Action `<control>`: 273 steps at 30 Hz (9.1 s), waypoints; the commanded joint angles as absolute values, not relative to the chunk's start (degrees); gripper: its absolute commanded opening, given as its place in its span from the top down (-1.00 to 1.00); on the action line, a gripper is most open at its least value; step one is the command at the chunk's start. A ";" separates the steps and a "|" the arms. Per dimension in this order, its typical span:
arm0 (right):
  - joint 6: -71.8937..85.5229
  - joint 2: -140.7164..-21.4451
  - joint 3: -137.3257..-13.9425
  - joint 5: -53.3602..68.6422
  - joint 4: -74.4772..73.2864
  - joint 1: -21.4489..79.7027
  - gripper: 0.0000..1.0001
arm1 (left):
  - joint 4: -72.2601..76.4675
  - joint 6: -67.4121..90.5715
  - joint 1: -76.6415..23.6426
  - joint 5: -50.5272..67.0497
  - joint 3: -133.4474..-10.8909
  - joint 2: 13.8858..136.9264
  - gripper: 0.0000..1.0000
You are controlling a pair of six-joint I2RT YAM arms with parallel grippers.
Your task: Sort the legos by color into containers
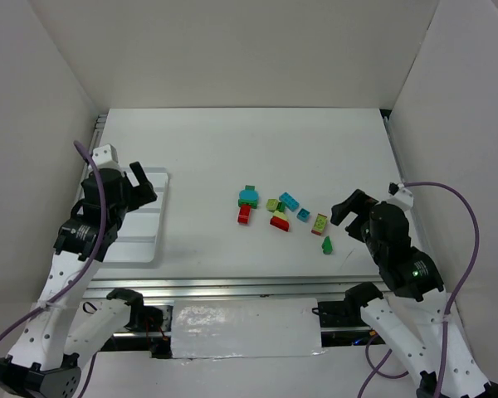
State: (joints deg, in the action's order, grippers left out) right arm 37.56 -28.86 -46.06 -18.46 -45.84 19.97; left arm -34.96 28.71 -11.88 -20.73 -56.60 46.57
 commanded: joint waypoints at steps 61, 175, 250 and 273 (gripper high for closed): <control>53.44 -60.10 -26.54 -11.24 -26.53 19.69 -0.21 | -33.66 26.81 -17.67 -22.41 -57.13 42.36 -0.99; 25.31 -59.60 -40.08 -4.65 1.32 57.57 -0.99 | -33.94 55.54 -8.99 -18.98 -59.59 64.50 1.00; 54.05 -100.11 -60.12 -12.22 -15.47 29.62 -0.74 | -26.46 25.93 1.76 19.69 -56.07 56.25 -0.88; 50.36 -100.99 -57.31 -8.88 -10.90 28.57 0.53 | -26.98 25.93 1.32 19.43 -56.25 57.39 -0.88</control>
